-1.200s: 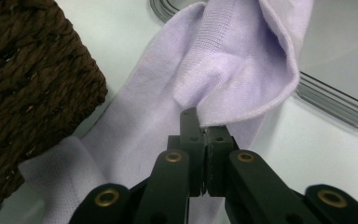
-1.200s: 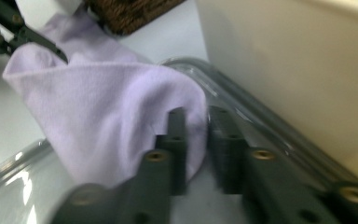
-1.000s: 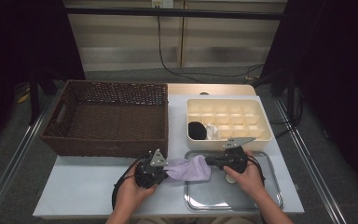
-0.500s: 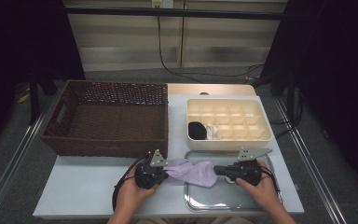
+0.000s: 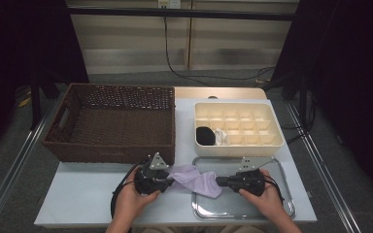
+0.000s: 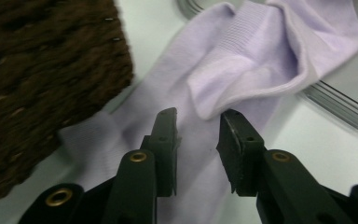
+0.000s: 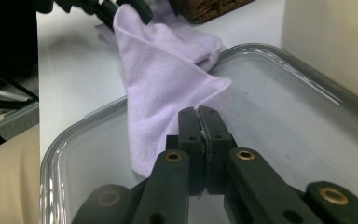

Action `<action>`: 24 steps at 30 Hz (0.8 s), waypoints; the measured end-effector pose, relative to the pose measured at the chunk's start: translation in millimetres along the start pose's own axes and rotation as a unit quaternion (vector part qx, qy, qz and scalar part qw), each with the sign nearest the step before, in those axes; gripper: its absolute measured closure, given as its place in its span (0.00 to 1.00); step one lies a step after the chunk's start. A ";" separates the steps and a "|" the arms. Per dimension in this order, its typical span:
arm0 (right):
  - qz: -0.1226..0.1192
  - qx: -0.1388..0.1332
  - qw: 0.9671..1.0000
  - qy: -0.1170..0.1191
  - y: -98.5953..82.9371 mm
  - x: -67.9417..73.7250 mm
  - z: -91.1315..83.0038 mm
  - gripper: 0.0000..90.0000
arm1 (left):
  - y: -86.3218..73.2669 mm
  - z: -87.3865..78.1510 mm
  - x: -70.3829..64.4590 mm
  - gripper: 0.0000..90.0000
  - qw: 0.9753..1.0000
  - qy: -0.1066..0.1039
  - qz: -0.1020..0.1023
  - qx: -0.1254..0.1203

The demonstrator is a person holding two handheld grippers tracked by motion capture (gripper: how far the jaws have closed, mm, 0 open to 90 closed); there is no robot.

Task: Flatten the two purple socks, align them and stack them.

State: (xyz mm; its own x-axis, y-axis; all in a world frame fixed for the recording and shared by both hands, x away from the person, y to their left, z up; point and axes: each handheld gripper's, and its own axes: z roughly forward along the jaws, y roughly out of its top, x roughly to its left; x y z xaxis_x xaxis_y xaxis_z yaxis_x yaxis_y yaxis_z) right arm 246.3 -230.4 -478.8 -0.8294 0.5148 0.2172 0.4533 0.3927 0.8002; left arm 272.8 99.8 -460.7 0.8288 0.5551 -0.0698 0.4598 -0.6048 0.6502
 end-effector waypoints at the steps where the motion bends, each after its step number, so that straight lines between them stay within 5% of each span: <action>1: -0.002 0.002 1.000 0.000 0.4 0.6 1.6 0.99 | -0.4 -1.4 2.1 0.74 1.000 0.001 -0.001 -0.001; 8: -0.002 0.007 1.000 0.000 1.5 0.3 3.1 0.93 | -1.0 -5.5 7.3 0.71 1.000 -0.004 -0.018 -0.015; 15: 0.009 -0.005 1.000 -0.026 2.7 -10.1 -5.2 0.88 | -1.6 -12.0 10.4 0.71 1.000 0.007 -0.023 -0.015; 24: 0.009 0.014 0.998 -0.054 2.6 -16.1 1.3 0.78 | 7.5 -17.7 5.9 0.72 0.999 -0.003 -0.025 -0.044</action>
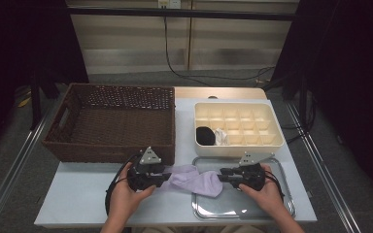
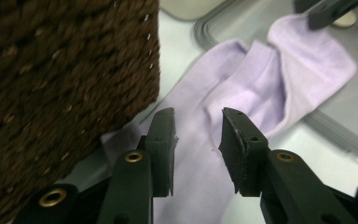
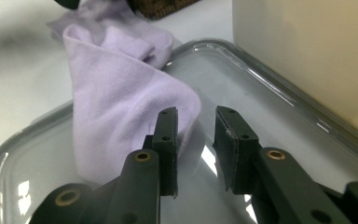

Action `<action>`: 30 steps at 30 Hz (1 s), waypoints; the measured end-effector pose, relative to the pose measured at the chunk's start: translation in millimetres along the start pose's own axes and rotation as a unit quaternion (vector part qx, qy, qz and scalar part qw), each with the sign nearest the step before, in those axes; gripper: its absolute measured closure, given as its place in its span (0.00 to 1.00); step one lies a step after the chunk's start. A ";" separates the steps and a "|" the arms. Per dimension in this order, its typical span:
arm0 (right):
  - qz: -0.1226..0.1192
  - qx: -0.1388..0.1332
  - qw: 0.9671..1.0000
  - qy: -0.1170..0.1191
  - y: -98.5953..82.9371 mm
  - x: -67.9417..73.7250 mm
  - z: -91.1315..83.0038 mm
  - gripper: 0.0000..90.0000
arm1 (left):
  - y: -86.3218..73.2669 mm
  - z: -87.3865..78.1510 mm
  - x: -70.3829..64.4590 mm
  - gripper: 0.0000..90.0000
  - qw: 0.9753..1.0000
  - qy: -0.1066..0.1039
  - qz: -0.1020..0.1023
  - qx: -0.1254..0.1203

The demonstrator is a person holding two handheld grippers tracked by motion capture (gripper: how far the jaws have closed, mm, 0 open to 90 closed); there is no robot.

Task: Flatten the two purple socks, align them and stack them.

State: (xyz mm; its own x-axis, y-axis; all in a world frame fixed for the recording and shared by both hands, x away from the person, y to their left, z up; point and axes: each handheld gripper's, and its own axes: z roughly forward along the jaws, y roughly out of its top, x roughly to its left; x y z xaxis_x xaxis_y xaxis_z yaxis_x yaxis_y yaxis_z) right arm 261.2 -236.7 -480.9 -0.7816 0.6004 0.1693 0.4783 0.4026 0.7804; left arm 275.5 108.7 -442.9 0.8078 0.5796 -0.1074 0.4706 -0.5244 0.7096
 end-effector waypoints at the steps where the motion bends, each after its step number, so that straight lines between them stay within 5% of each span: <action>1: -0.003 0.002 1.000 -0.001 0.5 0.3 0.8 0.77 | 2.3 0.2 -1.7 0.71 1.000 0.001 -0.002 -0.008; 5: -0.015 0.018 1.000 -0.002 2.8 3.8 5.7 0.77 | 8.8 3.8 -6.0 0.67 1.000 -0.005 -0.002 -0.030; 15: -0.016 0.037 0.999 0.012 9.0 7.5 17.0 0.87 | 8.0 37.2 -20.0 0.69 0.998 -0.049 0.039 0.032; 21: -0.005 0.037 0.999 0.023 11.3 5.1 19.6 0.97 | 7.2 45.0 -23.4 0.76 0.996 -0.050 0.056 0.057; 28: 0.001 0.020 0.999 0.029 13.1 4.4 17.2 0.99 | 10.3 46.0 -28.8 0.97 0.993 -0.048 0.074 0.077; 30: -0.001 0.015 0.999 0.031 14.7 4.0 15.6 0.99 | 10.5 45.7 -29.5 0.98 0.994 -0.044 0.067 0.070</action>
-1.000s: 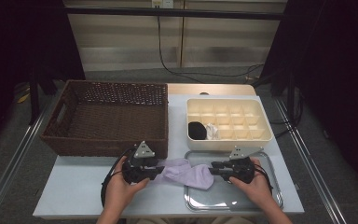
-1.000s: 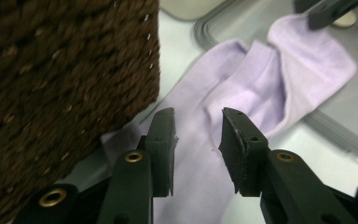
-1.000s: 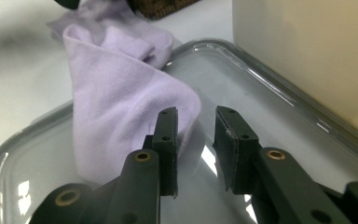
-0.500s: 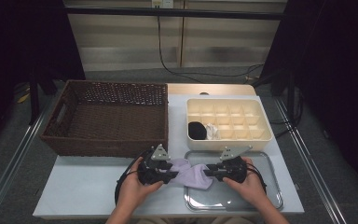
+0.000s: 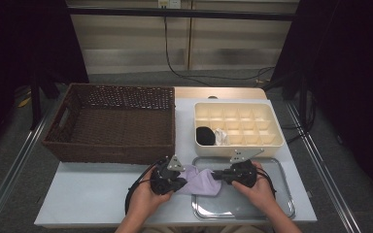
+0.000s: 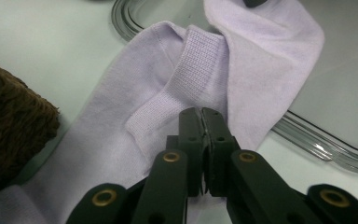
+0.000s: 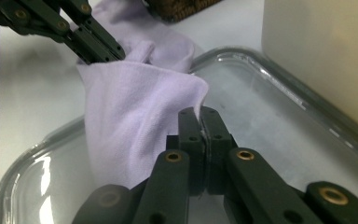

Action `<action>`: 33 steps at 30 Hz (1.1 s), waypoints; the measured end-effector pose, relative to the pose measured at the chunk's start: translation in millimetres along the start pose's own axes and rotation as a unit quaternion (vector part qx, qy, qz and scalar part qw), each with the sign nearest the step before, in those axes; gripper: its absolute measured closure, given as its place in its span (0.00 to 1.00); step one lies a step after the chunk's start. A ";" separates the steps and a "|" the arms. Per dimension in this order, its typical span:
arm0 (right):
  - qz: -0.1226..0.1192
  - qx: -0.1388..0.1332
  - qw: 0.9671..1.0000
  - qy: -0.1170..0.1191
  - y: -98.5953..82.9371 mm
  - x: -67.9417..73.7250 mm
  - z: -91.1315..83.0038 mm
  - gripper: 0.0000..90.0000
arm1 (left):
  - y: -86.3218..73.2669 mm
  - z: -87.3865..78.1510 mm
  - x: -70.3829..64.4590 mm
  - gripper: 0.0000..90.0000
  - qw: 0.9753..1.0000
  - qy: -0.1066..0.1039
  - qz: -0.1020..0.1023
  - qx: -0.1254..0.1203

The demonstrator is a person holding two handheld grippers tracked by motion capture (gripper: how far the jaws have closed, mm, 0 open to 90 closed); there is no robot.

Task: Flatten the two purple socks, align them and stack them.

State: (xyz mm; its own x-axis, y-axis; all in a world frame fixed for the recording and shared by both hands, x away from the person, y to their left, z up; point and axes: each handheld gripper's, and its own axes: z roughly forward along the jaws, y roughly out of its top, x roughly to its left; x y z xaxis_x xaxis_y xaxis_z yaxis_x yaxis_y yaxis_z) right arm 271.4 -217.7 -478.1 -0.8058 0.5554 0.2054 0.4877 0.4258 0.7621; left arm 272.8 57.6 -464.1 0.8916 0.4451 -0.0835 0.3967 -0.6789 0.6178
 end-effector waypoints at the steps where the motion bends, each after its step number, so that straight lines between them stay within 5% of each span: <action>1: 0.001 -0.003 1.000 -0.001 1.3 0.2 -1.2 0.99 | 0.0 -1.3 0.4 0.98 1.000 0.003 -0.003 -0.002; 6: -0.008 -0.027 1.000 -0.002 16.6 -2.9 -9.6 0.99 | -0.4 -13.2 6.8 0.98 0.999 0.027 -0.018 -0.029; 13: -0.036 -0.053 0.998 0.001 44.5 -7.4 -15.2 0.99 | -2.8 -27.0 11.8 0.99 0.994 0.069 -0.036 -0.073; 18: -0.034 -0.043 0.998 0.019 27.9 -4.6 -13.2 0.99 | -7.8 -16.5 4.1 0.98 0.997 0.048 -0.035 -0.050; 23: -0.035 -0.051 0.997 0.040 -2.2 5.8 -24.9 0.98 | -10.0 -9.9 1.2 0.98 0.998 0.058 -0.025 -0.024; 33: -0.033 -0.059 0.995 0.068 -19.3 30.9 -43.7 0.82 | -13.5 -7.3 0.0 0.98 0.998 0.059 -0.030 -0.021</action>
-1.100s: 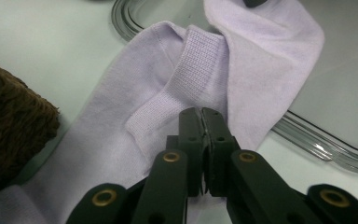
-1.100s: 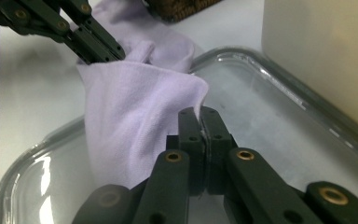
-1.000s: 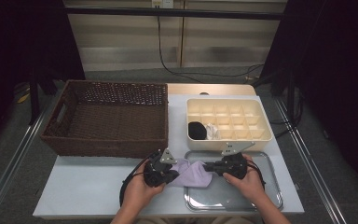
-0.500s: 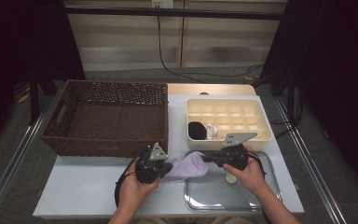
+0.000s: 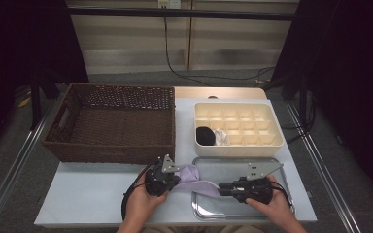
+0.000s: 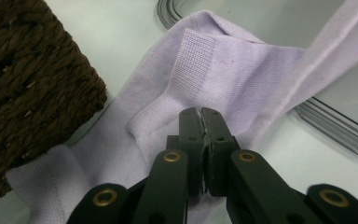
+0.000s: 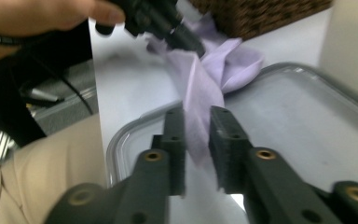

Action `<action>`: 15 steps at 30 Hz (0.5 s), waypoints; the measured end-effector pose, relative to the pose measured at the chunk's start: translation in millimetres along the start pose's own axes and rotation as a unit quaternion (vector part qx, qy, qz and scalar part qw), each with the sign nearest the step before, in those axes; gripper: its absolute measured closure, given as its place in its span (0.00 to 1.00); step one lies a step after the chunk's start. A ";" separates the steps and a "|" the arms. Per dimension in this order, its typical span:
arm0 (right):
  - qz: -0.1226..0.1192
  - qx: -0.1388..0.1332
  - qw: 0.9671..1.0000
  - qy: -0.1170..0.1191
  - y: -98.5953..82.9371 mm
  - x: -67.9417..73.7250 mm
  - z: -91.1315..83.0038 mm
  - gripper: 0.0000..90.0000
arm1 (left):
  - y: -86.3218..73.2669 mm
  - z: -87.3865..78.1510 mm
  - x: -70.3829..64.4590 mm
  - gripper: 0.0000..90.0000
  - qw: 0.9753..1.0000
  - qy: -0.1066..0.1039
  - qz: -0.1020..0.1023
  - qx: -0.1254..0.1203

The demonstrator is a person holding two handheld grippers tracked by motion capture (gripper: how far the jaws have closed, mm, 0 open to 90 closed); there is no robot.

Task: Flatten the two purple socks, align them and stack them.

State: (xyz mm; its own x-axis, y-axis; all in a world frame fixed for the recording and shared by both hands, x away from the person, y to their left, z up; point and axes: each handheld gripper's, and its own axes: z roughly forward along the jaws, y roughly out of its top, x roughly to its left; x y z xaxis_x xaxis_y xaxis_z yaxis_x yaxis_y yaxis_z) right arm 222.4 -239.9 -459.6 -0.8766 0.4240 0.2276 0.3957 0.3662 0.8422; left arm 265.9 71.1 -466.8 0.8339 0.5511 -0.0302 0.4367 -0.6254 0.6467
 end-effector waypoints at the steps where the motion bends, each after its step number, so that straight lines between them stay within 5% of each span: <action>1: 0.000 -0.004 1.000 -0.006 1.1 -1.8 -3.4 0.81 | -0.3 0.1 0.5 0.97 1.000 -0.002 -0.001 -0.002; 10: 0.047 -0.029 0.997 -0.048 1.6 -36.3 -22.4 0.72 | -0.9 0.4 1.0 0.97 1.000 -0.002 0.000 -0.002; 15: 0.053 -0.011 0.997 -0.057 5.1 -45.9 -7.8 0.71 | -1.5 0.5 0.9 0.97 1.000 -0.003 0.002 -0.004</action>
State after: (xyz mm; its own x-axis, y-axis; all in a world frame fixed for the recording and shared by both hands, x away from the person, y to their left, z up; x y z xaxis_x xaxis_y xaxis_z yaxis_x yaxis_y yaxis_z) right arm 262.5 -264.0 -461.9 -0.7930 0.5506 0.2609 0.4777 0.2961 0.8271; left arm 266.1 72.2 -468.2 0.8375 0.5455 -0.0318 0.4310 -0.6236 0.6522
